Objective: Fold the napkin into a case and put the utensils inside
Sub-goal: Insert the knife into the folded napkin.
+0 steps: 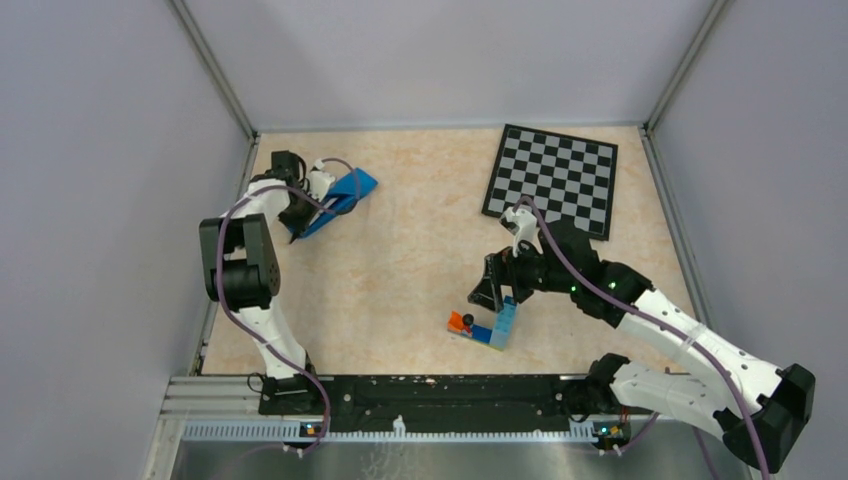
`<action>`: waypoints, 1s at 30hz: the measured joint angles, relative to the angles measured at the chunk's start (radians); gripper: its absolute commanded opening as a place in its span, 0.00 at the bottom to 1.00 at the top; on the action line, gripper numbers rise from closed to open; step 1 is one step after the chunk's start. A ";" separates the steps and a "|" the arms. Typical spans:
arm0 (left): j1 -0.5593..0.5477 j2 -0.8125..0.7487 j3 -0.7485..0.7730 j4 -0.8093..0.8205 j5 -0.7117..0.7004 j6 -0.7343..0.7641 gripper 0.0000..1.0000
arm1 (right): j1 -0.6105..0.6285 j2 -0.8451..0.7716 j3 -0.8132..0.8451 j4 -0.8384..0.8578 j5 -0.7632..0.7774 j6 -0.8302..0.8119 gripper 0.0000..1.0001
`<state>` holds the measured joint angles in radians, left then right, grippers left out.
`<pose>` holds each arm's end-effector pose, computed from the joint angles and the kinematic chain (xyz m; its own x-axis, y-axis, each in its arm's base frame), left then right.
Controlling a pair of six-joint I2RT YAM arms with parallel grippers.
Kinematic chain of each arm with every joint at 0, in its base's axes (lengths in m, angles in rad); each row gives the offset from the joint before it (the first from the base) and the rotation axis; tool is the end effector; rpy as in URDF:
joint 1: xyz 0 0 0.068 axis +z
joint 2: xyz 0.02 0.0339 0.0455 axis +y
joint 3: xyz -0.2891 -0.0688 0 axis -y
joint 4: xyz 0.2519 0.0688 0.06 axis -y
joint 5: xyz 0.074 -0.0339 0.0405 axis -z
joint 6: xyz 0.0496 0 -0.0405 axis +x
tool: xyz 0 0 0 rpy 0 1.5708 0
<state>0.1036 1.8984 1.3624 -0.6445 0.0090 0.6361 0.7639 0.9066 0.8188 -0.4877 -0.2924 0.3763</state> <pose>0.4051 0.0417 0.1959 -0.7993 0.5141 -0.3110 0.4660 0.8572 0.2193 0.1345 0.1486 0.3127 -0.6731 -0.1575 -0.7226 -0.6340 0.6259 0.4542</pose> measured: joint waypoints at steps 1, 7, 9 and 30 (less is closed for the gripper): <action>-0.003 -0.004 -0.013 0.016 0.002 0.007 0.00 | 0.000 0.003 0.000 0.000 0.000 0.000 0.89; -0.009 -0.029 -0.082 0.059 0.026 0.041 0.00 | 0.000 0.007 0.000 0.000 0.000 0.000 0.89; -0.009 -0.037 -0.098 0.076 0.029 0.046 0.00 | 0.000 0.008 0.000 0.000 0.001 0.000 0.89; -0.008 -0.087 -0.107 0.168 0.068 0.052 0.00 | -0.001 0.015 0.000 0.000 0.000 0.000 0.89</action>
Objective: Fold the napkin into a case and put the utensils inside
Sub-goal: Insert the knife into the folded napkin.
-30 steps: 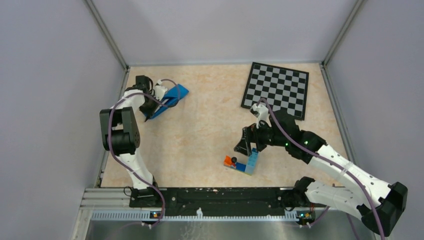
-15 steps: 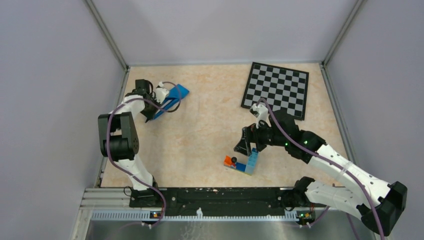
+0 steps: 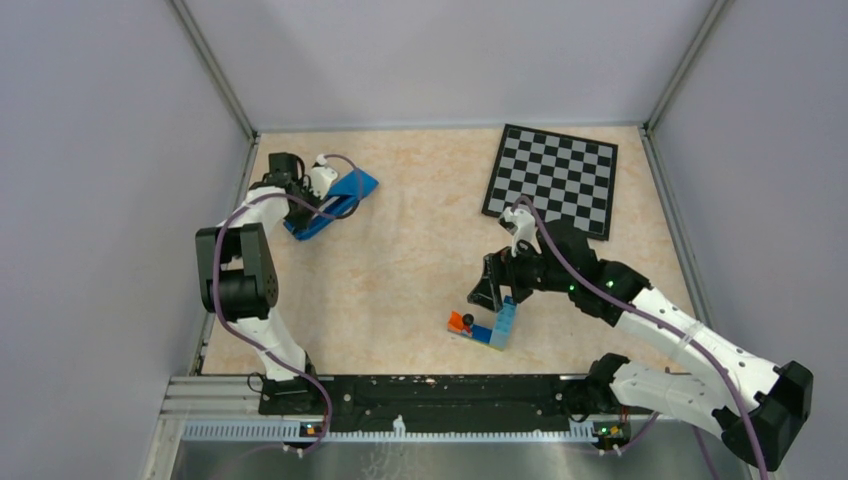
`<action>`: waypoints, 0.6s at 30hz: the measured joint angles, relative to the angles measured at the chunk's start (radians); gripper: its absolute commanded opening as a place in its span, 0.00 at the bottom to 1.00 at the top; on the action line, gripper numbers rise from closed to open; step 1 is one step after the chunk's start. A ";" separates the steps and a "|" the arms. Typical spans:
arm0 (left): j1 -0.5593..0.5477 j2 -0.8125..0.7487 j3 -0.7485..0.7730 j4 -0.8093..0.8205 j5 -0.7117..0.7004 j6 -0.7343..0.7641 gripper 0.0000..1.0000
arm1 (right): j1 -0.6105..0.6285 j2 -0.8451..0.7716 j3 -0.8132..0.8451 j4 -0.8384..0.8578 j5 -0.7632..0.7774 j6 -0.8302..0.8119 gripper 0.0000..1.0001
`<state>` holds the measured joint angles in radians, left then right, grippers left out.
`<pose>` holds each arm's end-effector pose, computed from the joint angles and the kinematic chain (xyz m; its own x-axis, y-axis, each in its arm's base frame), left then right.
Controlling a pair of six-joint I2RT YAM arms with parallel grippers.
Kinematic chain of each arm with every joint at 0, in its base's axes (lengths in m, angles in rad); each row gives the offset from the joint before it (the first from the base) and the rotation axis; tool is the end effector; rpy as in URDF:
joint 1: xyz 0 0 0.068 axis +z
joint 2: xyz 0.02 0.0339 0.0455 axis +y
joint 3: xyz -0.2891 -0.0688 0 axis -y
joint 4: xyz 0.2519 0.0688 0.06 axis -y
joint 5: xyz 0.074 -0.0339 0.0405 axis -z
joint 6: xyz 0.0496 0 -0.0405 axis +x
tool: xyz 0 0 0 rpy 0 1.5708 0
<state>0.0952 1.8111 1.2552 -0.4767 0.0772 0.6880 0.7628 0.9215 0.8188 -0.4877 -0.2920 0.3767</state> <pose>0.3963 0.0340 0.2063 -0.6955 0.5696 -0.4380 0.4999 0.8215 0.2743 0.1368 0.1505 0.3100 -0.6812 -0.1638 -0.7135 -0.6280 0.6316 0.4546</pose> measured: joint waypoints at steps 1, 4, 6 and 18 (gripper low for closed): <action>0.000 0.000 0.000 0.005 0.005 0.003 0.00 | 0.000 0.002 0.000 0.000 0.000 0.000 0.89; 0.000 0.010 0.010 0.006 0.012 0.016 0.00 | 0.000 0.005 0.000 0.000 0.000 0.000 0.89; 0.000 0.026 0.021 0.007 0.014 0.023 0.00 | -0.002 0.005 0.000 0.000 0.000 0.000 0.89; -0.007 0.047 0.022 0.051 0.048 0.049 0.00 | -0.015 0.020 0.000 0.000 -0.010 0.000 0.89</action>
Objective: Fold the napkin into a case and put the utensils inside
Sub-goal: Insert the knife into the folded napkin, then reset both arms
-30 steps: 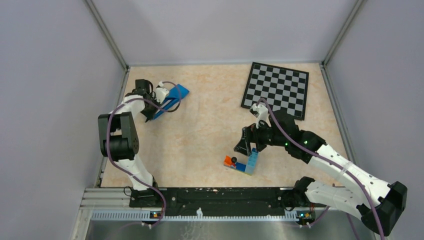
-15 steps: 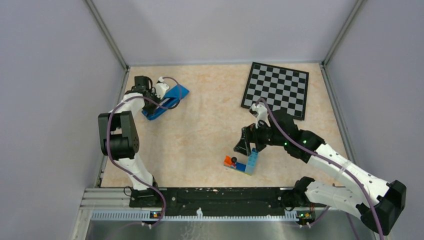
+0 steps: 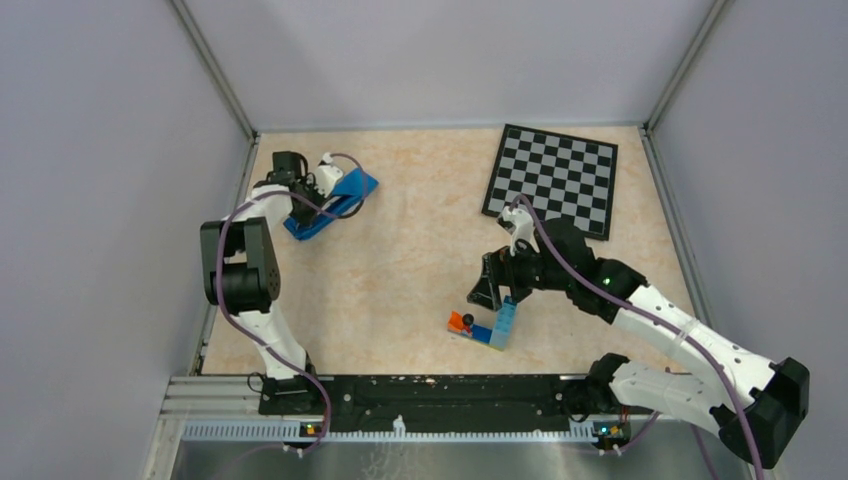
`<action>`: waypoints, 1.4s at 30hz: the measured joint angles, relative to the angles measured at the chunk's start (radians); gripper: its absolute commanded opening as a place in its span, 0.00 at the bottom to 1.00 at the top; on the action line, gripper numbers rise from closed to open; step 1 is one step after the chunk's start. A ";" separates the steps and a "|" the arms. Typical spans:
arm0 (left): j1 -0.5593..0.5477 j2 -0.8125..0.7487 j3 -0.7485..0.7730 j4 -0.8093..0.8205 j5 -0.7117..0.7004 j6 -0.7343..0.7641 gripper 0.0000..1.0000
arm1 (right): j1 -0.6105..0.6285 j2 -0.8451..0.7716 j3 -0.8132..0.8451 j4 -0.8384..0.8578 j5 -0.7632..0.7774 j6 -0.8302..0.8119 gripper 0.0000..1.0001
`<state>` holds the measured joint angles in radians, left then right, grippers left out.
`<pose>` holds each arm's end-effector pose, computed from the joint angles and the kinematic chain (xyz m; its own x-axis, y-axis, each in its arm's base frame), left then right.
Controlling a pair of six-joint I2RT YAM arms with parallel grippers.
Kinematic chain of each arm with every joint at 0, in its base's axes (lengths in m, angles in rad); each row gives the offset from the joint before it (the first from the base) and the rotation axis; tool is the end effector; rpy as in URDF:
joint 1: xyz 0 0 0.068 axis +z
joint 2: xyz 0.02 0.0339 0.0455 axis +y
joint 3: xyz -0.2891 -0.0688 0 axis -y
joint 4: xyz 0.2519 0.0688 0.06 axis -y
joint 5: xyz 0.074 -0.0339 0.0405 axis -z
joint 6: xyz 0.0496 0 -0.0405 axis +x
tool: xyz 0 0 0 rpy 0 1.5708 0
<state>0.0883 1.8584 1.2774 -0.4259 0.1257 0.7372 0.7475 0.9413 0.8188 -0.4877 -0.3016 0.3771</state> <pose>0.4103 0.0301 0.1985 -0.6372 0.6131 -0.4669 0.5506 0.7861 0.2808 0.1415 0.1513 0.3064 -0.6955 -0.1653 -0.6993 -0.6148 0.6407 0.4600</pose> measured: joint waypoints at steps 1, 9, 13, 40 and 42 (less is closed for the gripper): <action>-0.003 0.002 0.000 0.004 0.001 0.001 0.00 | 0.000 0.002 0.000 0.000 -0.001 0.000 0.89; -0.033 0.070 0.024 0.016 -0.005 0.008 0.00 | -0.008 0.005 0.000 0.000 -0.007 0.000 0.89; -0.040 0.082 0.044 0.017 -0.011 0.010 0.00 | -0.013 0.006 0.000 0.000 -0.008 0.000 0.89; -0.063 -0.336 -0.103 0.105 0.035 -0.206 0.93 | -0.098 0.004 0.001 -0.024 0.013 0.000 0.89; -0.064 -0.480 -0.115 0.129 0.115 -0.326 0.99 | -0.108 -0.039 0.021 -0.077 0.073 -0.002 0.89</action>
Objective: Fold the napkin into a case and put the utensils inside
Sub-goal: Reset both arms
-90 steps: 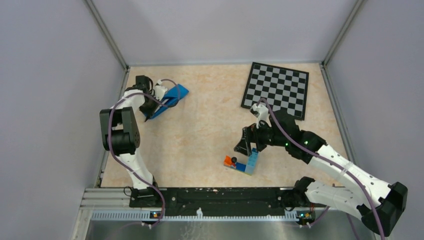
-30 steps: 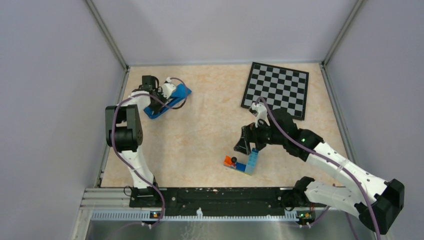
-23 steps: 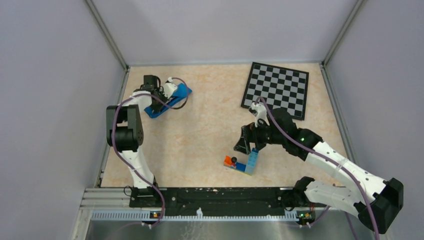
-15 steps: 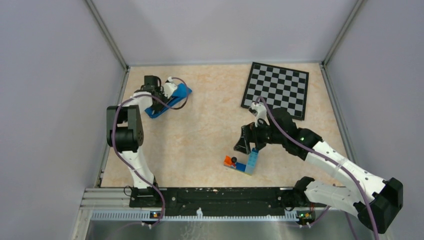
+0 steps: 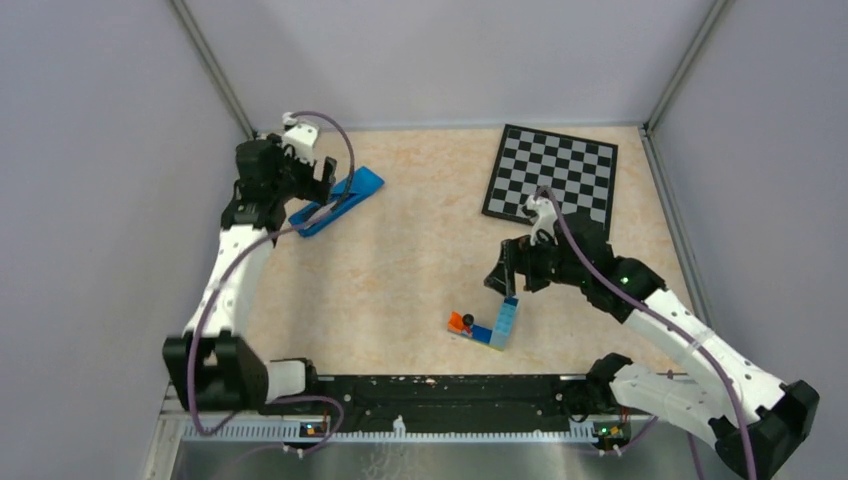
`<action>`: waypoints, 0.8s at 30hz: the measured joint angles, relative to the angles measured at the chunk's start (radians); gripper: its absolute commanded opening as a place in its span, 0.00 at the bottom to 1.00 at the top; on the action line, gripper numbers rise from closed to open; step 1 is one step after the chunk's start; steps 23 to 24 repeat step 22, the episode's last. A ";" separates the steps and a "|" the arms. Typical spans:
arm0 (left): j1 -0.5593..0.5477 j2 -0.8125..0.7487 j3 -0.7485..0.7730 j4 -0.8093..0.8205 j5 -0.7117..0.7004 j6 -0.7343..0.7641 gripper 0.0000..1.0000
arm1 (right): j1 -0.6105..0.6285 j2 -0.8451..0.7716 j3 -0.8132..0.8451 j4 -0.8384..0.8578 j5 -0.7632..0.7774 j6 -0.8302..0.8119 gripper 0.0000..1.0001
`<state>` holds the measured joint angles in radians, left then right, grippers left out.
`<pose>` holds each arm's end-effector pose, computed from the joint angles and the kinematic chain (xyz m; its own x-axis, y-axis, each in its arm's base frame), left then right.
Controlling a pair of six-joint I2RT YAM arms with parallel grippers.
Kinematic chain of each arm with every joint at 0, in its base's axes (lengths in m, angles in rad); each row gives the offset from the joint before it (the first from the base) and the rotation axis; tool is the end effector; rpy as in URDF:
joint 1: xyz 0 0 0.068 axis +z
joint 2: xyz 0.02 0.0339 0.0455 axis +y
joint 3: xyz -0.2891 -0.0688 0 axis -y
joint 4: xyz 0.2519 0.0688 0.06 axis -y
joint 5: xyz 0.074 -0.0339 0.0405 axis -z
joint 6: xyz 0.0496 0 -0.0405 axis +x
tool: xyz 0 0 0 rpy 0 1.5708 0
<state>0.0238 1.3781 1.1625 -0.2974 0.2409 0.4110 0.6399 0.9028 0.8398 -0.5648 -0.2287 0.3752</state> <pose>0.3302 -0.0040 0.3420 -0.3760 0.3791 -0.8455 0.3653 0.8992 0.2408 0.1498 0.1255 0.3126 -0.7054 -0.0802 -0.7042 -0.5054 0.7535 0.4205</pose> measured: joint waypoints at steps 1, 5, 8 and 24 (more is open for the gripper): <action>-0.002 -0.072 -0.010 0.022 0.037 -0.053 0.99 | -0.002 -0.006 0.003 -0.005 0.006 -0.001 0.89; -0.015 -0.386 -0.060 0.166 0.190 -0.322 0.99 | -0.002 -0.080 0.128 -0.120 0.148 -0.016 0.90; -0.019 -0.541 -0.061 0.267 0.283 -0.495 0.99 | -0.002 -0.139 0.268 -0.195 0.274 -0.037 0.90; -0.019 -0.774 -0.027 0.271 0.436 -0.885 0.99 | -0.002 -0.265 0.866 -0.326 0.632 -0.166 0.90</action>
